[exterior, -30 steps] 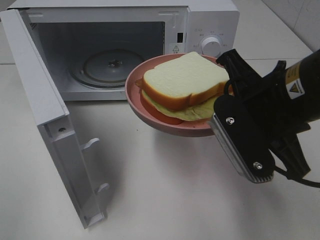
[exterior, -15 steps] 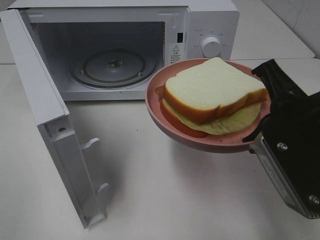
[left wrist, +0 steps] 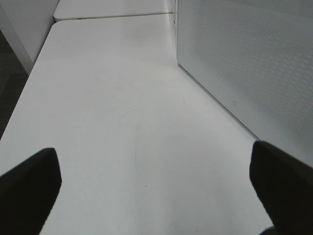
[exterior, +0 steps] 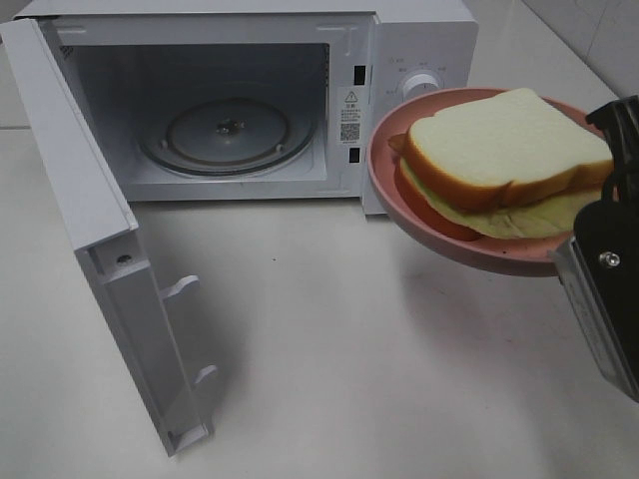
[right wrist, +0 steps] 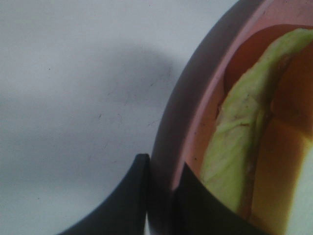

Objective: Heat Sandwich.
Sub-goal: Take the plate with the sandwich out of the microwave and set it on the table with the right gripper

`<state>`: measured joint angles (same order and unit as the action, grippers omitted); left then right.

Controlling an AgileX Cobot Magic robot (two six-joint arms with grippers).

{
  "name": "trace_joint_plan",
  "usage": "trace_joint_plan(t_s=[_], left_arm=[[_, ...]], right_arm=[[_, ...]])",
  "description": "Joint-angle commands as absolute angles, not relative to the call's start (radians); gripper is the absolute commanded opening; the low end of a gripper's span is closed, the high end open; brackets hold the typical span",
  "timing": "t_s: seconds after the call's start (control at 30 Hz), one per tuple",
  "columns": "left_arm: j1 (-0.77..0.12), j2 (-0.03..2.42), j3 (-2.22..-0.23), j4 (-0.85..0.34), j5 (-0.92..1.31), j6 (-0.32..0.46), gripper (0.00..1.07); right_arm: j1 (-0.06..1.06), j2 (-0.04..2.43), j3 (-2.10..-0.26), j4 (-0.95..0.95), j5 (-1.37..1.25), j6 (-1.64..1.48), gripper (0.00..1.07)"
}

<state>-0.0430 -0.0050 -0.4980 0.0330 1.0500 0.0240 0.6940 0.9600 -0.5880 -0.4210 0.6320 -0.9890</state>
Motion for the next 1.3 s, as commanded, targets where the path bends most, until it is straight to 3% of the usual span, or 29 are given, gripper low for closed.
trace_joint_plan(t_s=[0.03,0.53,1.3], left_arm=[[-0.042,-0.03,-0.494,0.037,1.037,0.021,1.01],[-0.042,-0.03,-0.494,0.037,1.037,0.021,1.01],[-0.042,-0.03,-0.494,0.037,1.037,0.021,1.01]], right_arm=[[0.689,0.947,-0.59,-0.496,0.623,-0.875,0.01],[0.689,0.947,-0.589,-0.675,0.792,-0.483,0.01],[0.689,0.956,-0.589,-0.78,1.012,-0.116,0.01]])
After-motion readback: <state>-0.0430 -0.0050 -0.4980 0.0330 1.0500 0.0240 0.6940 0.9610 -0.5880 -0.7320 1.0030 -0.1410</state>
